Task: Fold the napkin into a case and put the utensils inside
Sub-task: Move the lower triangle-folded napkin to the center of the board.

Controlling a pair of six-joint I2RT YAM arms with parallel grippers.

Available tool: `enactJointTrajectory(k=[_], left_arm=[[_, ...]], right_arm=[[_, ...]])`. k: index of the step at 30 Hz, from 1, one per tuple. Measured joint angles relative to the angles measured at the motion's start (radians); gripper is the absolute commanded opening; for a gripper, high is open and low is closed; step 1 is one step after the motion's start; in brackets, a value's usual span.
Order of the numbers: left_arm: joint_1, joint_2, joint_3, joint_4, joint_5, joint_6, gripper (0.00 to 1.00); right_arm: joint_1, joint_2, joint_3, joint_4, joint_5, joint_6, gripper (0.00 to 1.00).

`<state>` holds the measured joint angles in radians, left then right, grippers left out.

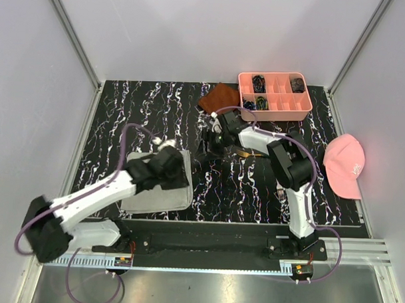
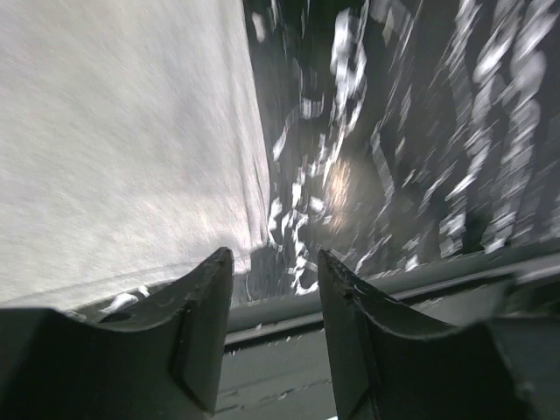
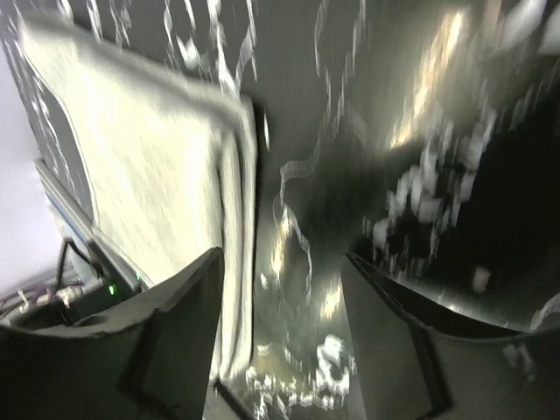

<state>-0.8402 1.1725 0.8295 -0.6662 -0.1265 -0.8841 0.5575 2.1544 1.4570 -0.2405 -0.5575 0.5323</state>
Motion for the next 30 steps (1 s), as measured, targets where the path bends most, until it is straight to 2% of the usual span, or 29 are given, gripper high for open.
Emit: enactJointTrajectory(k=[2, 5, 9, 13, 14, 18, 22, 25, 26, 27, 29, 30], left_arm=[[0.104, -0.082, 0.0, -0.006, 0.032, 0.024, 0.48], [0.331, -0.173, 0.003, -0.01, 0.081, 0.078, 0.48], [0.535, -0.18, 0.021, -0.032, 0.163, 0.164, 0.48], [0.664, -0.176, 0.022, -0.051, 0.246, 0.232, 0.49], [0.689, -0.176, 0.022, -0.052, 0.264, 0.245, 0.49], [0.764, -0.176, 0.022, -0.052, 0.323, 0.287, 0.49], [0.802, -0.175, 0.021, -0.051, 0.369, 0.313, 0.49], [0.821, -0.159, 0.019, -0.043, 0.397, 0.32, 0.5], [0.826, -0.149, 0.017, -0.039, 0.405, 0.322, 0.5], [0.83, -0.138, 0.014, -0.034, 0.412, 0.323, 0.51], [0.84, -0.102, 0.012, -0.025, 0.431, 0.322, 0.52], [0.845, -0.085, 0.011, -0.019, 0.441, 0.322, 0.52]], right_arm=[[0.017, -0.04, -0.061, 0.008, -0.001, 0.008, 0.68], [0.092, -0.077, -0.121, 0.02, -0.003, 0.034, 0.69], [0.214, -0.078, -0.127, 0.04, 0.002, 0.066, 0.66], [0.238, -0.07, -0.126, 0.04, 0.017, 0.084, 0.51], [0.233, -0.065, -0.126, 0.04, 0.019, 0.091, 0.4], [0.219, -0.057, -0.13, 0.034, 0.047, 0.104, 0.18], [0.188, -0.07, -0.175, 0.052, 0.05, 0.093, 0.06], [0.121, -0.111, -0.232, 0.05, 0.049, 0.053, 0.06], [0.089, -0.122, -0.244, 0.042, 0.048, 0.031, 0.1], [0.061, -0.129, -0.249, 0.033, 0.049, 0.013, 0.24], [-0.008, -0.148, -0.253, 0.002, 0.067, -0.034, 0.36], [-0.033, -0.161, -0.251, -0.013, 0.089, -0.052, 0.47]])
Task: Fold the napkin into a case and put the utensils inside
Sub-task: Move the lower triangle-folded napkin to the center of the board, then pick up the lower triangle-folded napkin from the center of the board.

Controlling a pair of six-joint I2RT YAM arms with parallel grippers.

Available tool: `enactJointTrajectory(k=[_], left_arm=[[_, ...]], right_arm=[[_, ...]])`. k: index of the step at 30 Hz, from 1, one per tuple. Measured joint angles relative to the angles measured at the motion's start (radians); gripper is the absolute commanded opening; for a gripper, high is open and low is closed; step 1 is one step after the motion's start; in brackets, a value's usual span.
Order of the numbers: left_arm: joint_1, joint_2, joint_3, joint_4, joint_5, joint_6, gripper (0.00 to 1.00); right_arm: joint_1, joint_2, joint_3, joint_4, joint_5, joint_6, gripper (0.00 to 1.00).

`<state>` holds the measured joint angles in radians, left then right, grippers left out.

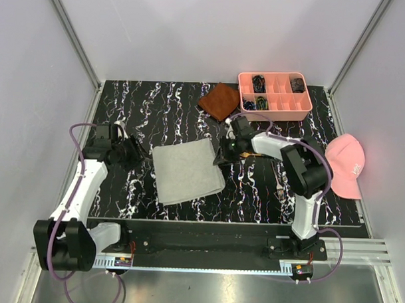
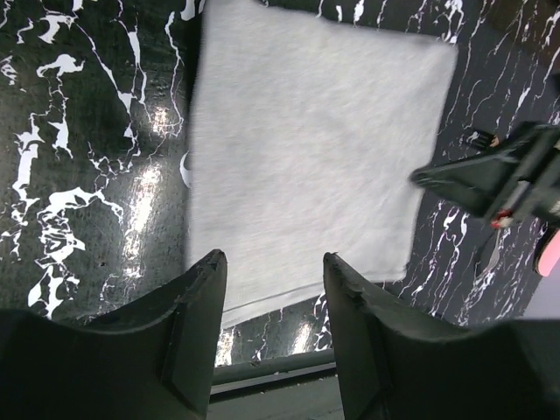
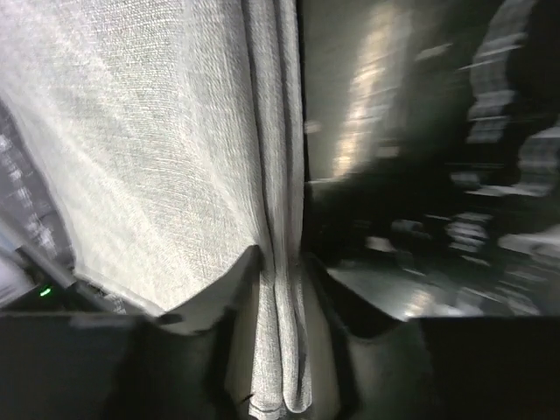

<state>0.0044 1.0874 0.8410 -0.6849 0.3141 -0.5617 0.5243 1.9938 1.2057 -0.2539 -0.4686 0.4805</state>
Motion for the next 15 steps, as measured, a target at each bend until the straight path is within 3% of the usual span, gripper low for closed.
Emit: enactJointTrajectory(k=[6, 10, 15], left_arm=[[0.025, 0.039, 0.0, 0.025, 0.008, -0.02, 0.54], [0.033, 0.028, 0.0, 0.021, -0.047, -0.055, 0.57], [0.037, -0.014, 0.01, -0.019, -0.147, -0.093, 0.58]], right_arm=[[-0.023, -0.063, 0.063, -0.169, 0.281, -0.096, 0.72], [0.056, -0.065, 0.139, -0.32, 0.491, -0.093, 0.76], [0.309, -0.008, 0.366, -0.448, 0.602, -0.067, 0.77]])
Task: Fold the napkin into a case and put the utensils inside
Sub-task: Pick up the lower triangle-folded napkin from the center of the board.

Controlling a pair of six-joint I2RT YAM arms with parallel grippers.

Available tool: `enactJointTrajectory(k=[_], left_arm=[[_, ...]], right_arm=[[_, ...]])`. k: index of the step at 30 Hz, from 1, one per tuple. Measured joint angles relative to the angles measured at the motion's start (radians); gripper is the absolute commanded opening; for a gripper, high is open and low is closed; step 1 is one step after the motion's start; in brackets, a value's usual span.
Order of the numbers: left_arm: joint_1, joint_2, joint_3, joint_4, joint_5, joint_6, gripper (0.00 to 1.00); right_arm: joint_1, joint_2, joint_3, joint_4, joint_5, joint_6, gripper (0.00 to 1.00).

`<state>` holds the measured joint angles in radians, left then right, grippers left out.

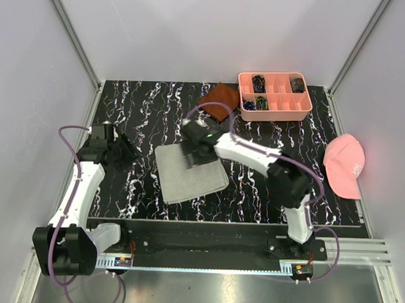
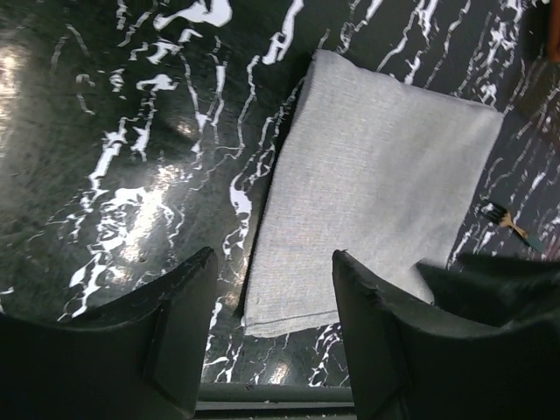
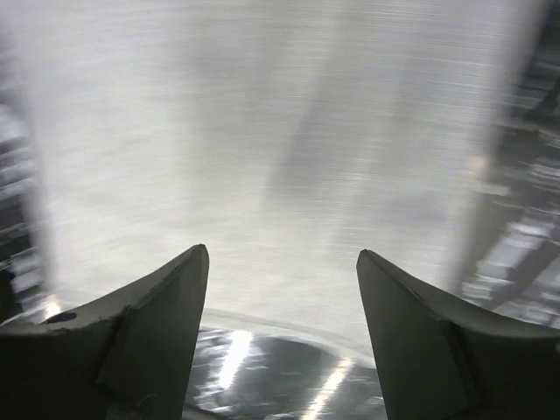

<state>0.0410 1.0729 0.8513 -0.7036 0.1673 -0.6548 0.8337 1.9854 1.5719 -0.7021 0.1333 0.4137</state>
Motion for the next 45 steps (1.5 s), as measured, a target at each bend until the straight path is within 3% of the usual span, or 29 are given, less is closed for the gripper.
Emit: enactJointTrajectory(k=[3, 4, 8, 13, 32, 37, 38, 41, 45], left_arm=[[0.001, 0.003, 0.023, -0.031, -0.039, -0.008, 0.58], [0.003, 0.004, 0.029, -0.043, -0.049, -0.009, 0.58], [0.014, 0.004, 0.033, -0.069, -0.065, -0.008, 0.58], [0.036, 0.0, 0.033, -0.084, -0.067, 0.0, 0.58], [0.122, 0.006, 0.033, -0.087, -0.021, 0.039, 0.63], [0.142, 0.034, 0.033, -0.08, 0.002, 0.047, 0.67], [0.144, 0.045, 0.033, -0.075, 0.01, 0.048, 0.67], [0.15, 0.09, 0.032, -0.053, 0.037, 0.048, 0.68], [0.153, 0.148, 0.013, -0.006, 0.089, 0.047, 0.69]], right_arm=[[0.161, 0.1, 0.169, -0.018, -0.002, 0.018, 0.74], [0.212, 0.136, 0.211, -0.023, -0.005, 0.027, 0.68], [0.307, 0.222, 0.277, -0.064, -0.021, 0.047, 0.57], [0.327, 0.288, 0.327, -0.108, -0.022, 0.066, 0.52], [0.346, 0.37, 0.41, -0.127, -0.063, 0.089, 0.54], [0.347, 0.37, 0.401, -0.129, -0.038, 0.092, 0.31], [0.347, 0.37, 0.399, -0.131, -0.027, 0.092, 0.2], [0.348, 0.37, 0.397, -0.137, 0.0, 0.087, 0.06], [0.348, 0.367, 0.396, -0.138, 0.01, 0.078, 0.0]])
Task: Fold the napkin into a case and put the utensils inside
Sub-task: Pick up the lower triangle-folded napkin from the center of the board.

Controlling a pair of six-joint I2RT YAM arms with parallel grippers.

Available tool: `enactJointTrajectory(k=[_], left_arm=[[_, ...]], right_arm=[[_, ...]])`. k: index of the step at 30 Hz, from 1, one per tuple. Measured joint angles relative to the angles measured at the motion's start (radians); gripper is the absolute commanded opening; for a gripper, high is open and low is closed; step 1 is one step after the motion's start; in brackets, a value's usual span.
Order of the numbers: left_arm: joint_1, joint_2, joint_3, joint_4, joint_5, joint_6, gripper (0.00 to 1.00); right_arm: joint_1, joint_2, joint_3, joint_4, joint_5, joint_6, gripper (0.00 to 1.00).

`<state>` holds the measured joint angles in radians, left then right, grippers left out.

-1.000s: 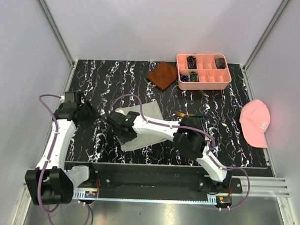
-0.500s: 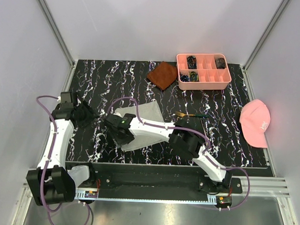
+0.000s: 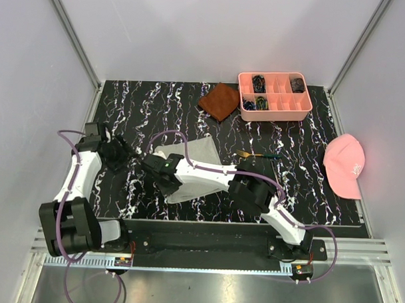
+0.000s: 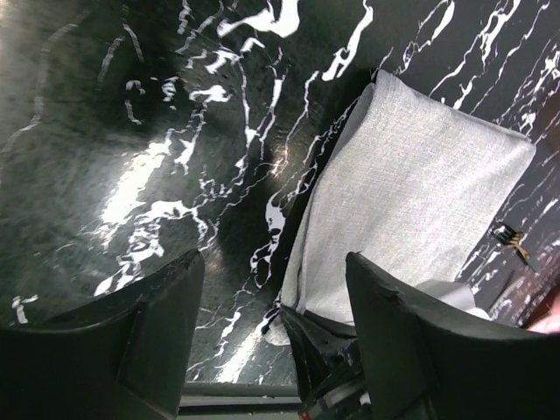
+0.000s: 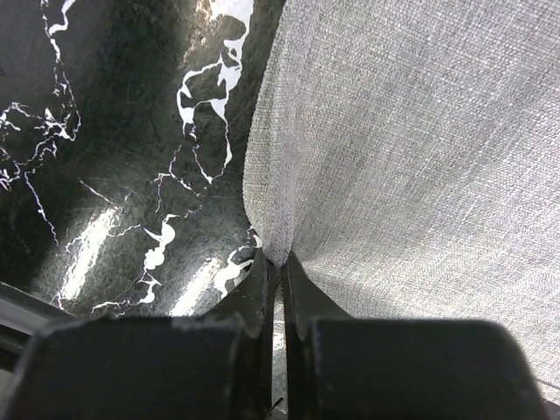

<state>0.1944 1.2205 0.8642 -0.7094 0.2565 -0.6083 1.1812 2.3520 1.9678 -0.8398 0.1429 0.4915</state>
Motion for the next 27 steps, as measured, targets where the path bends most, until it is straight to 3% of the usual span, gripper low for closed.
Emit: enactJointTrajectory(k=[5, 13, 27], left_arm=[[0.001, 0.071, -0.025, 0.079, 0.093, -0.017, 0.72], [-0.015, 0.194, -0.031, 0.199, 0.212, -0.066, 0.74], [-0.164, 0.343, -0.002, 0.32, 0.229, -0.175, 0.73]], right_arm=[[-0.015, -0.057, -0.092, 0.078, -0.053, -0.012, 0.0], [-0.142, -0.265, -0.336, 0.261, -0.299, 0.035, 0.0], [-0.256, -0.428, -0.639, 0.549, -0.556, 0.171, 0.0]])
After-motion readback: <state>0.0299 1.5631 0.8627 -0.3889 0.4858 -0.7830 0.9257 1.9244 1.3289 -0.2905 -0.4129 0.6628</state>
